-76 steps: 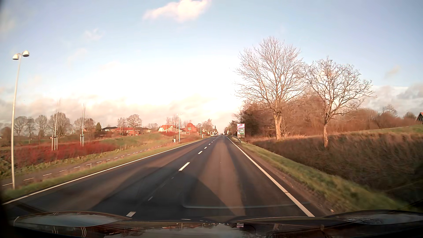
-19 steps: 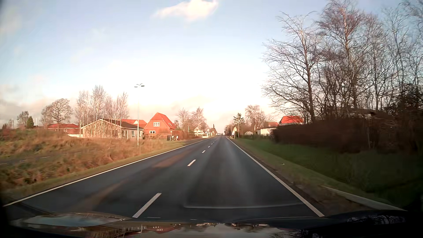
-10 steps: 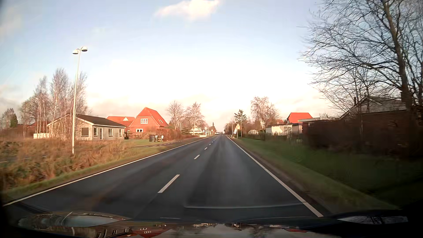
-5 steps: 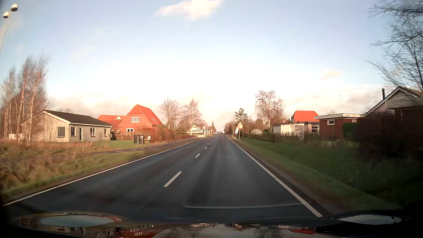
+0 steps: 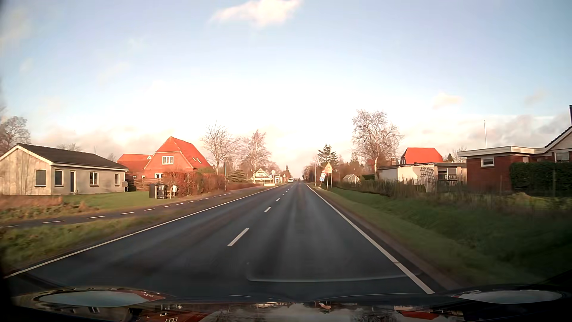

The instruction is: Follow the waypoints while adhering to traffic rules and regulations

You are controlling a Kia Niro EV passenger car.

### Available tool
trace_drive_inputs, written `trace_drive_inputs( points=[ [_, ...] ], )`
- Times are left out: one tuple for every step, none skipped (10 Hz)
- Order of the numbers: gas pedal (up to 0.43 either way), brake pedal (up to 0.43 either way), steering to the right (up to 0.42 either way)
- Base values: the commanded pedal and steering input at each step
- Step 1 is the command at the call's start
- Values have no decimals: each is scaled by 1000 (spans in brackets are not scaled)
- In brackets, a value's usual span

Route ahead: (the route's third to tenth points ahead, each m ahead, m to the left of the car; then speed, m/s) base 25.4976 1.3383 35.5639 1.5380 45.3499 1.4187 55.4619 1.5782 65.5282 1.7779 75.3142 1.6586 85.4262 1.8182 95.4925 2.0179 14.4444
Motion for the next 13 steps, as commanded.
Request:
trace_drive_inputs(
  points=[
    [150,0,2],
    [150,0,2],
    [150,0,2],
    [150,0,1],
    [150,0,1],
    [150,0,0],
    [150,0,0],
    [138,0,0],
    [138,0,0],
    [138,0,0],
    [150,0,1],
    [150,0,1],
    [150,0,0]
  ],
)
